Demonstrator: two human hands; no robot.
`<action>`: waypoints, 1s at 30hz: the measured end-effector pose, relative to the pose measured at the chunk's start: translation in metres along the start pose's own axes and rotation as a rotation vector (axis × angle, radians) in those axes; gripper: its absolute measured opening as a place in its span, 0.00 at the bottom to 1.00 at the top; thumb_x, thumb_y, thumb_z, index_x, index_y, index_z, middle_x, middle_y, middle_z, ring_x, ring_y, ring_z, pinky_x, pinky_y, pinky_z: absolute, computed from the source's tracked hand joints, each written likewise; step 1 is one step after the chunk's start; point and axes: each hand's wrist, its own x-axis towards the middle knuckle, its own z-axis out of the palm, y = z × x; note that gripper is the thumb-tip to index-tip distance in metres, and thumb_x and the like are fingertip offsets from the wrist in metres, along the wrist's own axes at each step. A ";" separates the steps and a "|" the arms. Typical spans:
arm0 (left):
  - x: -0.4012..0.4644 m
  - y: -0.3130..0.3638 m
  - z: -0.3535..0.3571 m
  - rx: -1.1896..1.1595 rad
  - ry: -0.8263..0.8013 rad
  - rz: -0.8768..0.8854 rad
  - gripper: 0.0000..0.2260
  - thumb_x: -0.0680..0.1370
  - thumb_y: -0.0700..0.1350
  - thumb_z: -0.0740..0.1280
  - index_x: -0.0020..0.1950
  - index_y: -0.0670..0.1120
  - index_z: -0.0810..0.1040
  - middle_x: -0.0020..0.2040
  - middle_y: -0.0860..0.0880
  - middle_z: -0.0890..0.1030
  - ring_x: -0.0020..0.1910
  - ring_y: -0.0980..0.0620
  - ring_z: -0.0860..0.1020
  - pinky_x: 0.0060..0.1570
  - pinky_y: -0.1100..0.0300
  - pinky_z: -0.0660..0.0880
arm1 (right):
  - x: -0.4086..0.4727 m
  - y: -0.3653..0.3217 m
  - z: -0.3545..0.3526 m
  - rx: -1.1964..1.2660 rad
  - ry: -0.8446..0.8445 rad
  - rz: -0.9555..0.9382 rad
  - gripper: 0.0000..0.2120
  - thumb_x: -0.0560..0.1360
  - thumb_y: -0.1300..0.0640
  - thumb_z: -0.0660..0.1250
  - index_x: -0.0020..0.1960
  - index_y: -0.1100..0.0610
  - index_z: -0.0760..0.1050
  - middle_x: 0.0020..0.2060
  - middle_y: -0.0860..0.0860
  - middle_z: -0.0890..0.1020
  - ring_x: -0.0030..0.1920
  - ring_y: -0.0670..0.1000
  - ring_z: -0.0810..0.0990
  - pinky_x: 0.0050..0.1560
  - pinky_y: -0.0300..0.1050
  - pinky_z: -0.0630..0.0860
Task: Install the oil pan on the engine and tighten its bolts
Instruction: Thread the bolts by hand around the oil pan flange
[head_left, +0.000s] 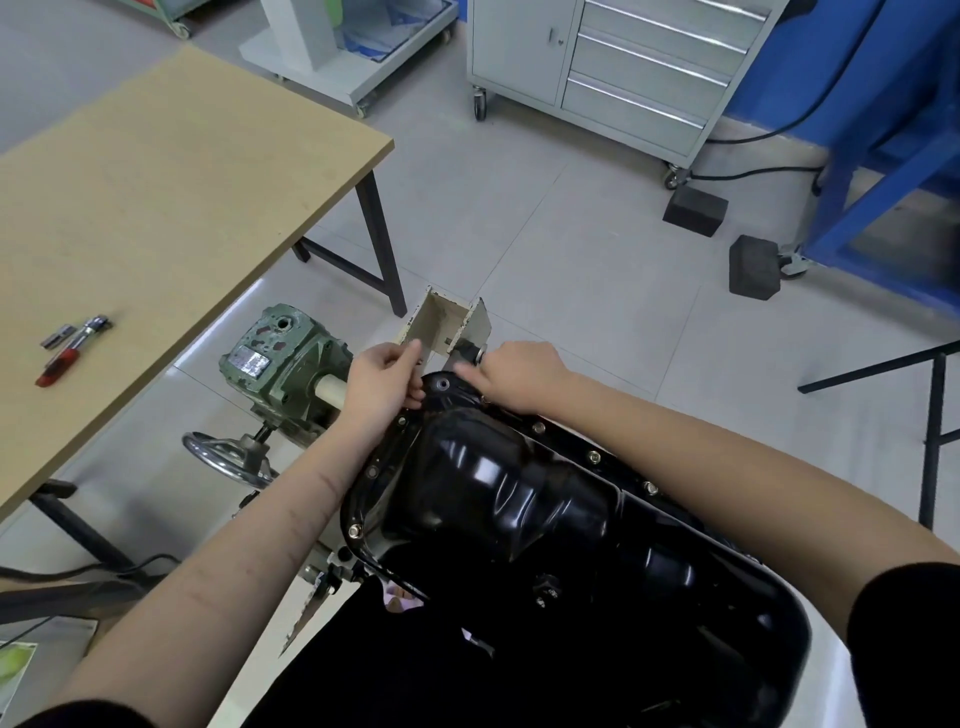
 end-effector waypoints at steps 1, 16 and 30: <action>0.001 0.001 -0.001 0.011 -0.032 0.011 0.08 0.78 0.45 0.63 0.42 0.43 0.74 0.27 0.49 0.72 0.19 0.61 0.71 0.21 0.68 0.71 | 0.004 0.001 -0.008 0.158 0.011 0.027 0.25 0.80 0.43 0.47 0.42 0.57 0.75 0.42 0.56 0.79 0.43 0.55 0.76 0.40 0.44 0.65; 0.008 0.029 -0.002 -0.465 -0.243 -0.067 0.15 0.80 0.53 0.56 0.44 0.42 0.72 0.20 0.54 0.65 0.19 0.58 0.65 0.22 0.67 0.67 | 0.017 -0.031 -0.035 1.247 -0.091 -0.059 0.09 0.79 0.59 0.59 0.44 0.51 0.75 0.24 0.42 0.74 0.22 0.40 0.66 0.22 0.32 0.63; 0.007 -0.020 -0.013 -0.026 0.024 -0.210 0.11 0.79 0.39 0.57 0.36 0.43 0.70 0.30 0.47 0.71 0.17 0.59 0.69 0.17 0.68 0.68 | 0.031 -0.017 -0.018 0.102 -0.136 -0.262 0.08 0.76 0.60 0.63 0.53 0.61 0.76 0.50 0.56 0.79 0.51 0.57 0.76 0.49 0.48 0.73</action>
